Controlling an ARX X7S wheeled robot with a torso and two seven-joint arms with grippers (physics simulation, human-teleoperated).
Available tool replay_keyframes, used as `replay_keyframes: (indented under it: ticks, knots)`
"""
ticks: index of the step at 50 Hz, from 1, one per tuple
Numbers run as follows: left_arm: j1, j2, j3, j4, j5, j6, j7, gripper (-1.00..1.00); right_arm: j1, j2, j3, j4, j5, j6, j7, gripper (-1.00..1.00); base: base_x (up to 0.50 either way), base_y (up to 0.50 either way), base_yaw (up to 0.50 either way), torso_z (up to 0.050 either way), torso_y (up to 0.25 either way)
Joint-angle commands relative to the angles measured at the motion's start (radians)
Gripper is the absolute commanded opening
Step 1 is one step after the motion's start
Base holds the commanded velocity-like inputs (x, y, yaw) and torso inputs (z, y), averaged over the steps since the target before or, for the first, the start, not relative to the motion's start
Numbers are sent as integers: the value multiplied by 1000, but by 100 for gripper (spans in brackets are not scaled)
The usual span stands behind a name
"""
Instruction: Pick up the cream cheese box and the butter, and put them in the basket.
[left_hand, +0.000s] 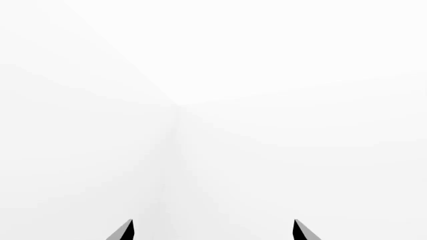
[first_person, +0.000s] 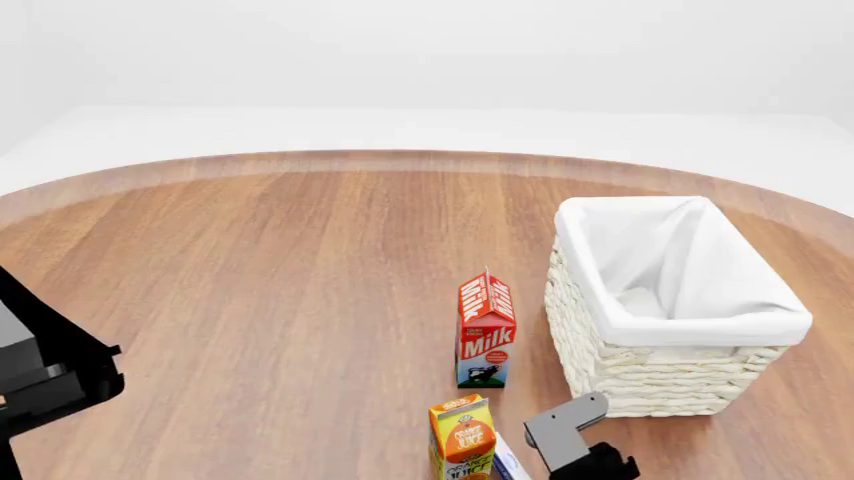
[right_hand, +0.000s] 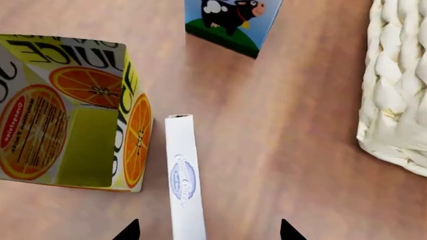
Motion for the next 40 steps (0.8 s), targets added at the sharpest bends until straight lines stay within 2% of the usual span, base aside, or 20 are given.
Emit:
replay_keyframes:
  ticks: [1, 40]
  knots:
    - [4, 20, -28, -1, 8, -3, 19, 100, 0, -32, 12, 27, -34, -15, -35, 100, 0, 0, 0, 0, 0]
    - [8, 11, -21, -9, 14, 5, 11, 100, 2, -80, -24, 121, -82, -44, -74, 100, 0, 0, 0, 0, 0]
